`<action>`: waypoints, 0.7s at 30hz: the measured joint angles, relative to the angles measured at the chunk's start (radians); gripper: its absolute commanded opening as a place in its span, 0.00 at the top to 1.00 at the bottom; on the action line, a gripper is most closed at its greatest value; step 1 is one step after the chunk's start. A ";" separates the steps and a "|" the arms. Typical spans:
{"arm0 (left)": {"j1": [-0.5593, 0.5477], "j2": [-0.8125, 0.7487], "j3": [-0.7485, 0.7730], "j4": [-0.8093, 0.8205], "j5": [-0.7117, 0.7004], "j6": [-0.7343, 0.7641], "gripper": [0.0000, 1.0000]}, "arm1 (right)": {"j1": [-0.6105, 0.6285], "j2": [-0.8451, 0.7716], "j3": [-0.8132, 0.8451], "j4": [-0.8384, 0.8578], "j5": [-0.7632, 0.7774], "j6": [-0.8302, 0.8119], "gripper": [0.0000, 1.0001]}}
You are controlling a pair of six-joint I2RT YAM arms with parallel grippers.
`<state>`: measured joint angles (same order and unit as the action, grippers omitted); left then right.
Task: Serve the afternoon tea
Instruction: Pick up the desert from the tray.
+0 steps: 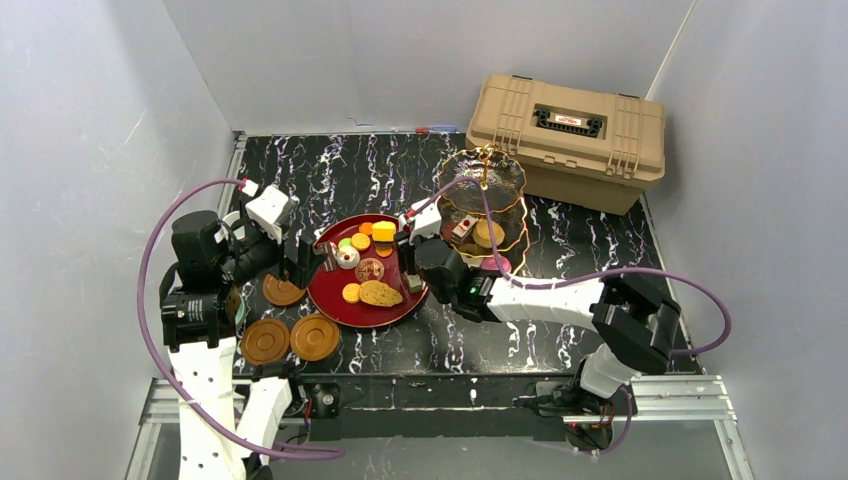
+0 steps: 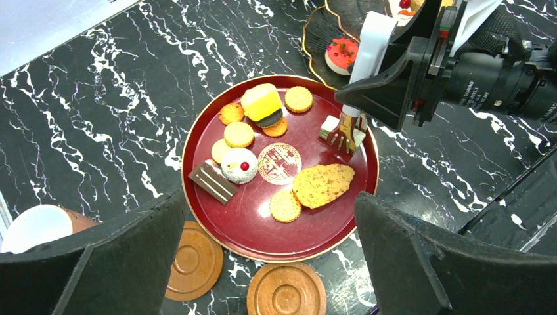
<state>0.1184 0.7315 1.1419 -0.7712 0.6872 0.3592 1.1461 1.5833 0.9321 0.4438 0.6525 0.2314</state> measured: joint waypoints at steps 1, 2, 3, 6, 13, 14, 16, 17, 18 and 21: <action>0.000 0.000 0.000 0.000 0.000 0.000 0.02 | 0.000 0.004 0.000 0.004 -0.002 0.001 0.81; 0.000 0.000 0.000 0.000 0.000 0.000 0.02 | 0.000 0.008 0.000 0.006 -0.002 0.001 0.84; 0.000 0.000 0.000 0.000 0.000 0.000 0.02 | 0.000 0.011 0.000 0.007 -0.003 0.001 0.87; 0.000 0.000 0.000 0.000 0.000 0.001 0.02 | -0.001 0.011 0.000 0.009 -0.003 0.000 0.99; 0.000 -0.002 0.000 0.000 0.000 0.000 0.02 | -0.001 0.011 0.000 0.011 -0.003 -0.025 0.99; 0.000 -0.002 0.000 0.000 0.000 0.000 0.00 | -0.001 0.011 0.000 0.011 -0.003 -0.029 0.99; 0.000 -0.002 0.000 0.000 0.000 0.000 0.01 | -0.001 0.011 -0.008 0.028 -0.006 -0.037 0.95; 0.000 -0.002 0.000 0.000 0.000 0.000 0.01 | -0.001 0.009 -0.022 0.043 -0.010 -0.041 0.89; 0.000 -0.002 0.000 0.000 0.000 0.001 0.01 | -0.001 0.008 -0.036 0.057 -0.014 -0.043 0.84; 0.000 -0.002 0.000 0.000 0.000 0.001 0.01 | -0.001 0.004 -0.074 0.105 -0.025 -0.050 0.68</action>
<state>0.1184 0.7292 1.1419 -0.7715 0.6872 0.3599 1.1454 1.5875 0.8577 0.5484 0.6273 0.1818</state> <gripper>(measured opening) 0.992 0.454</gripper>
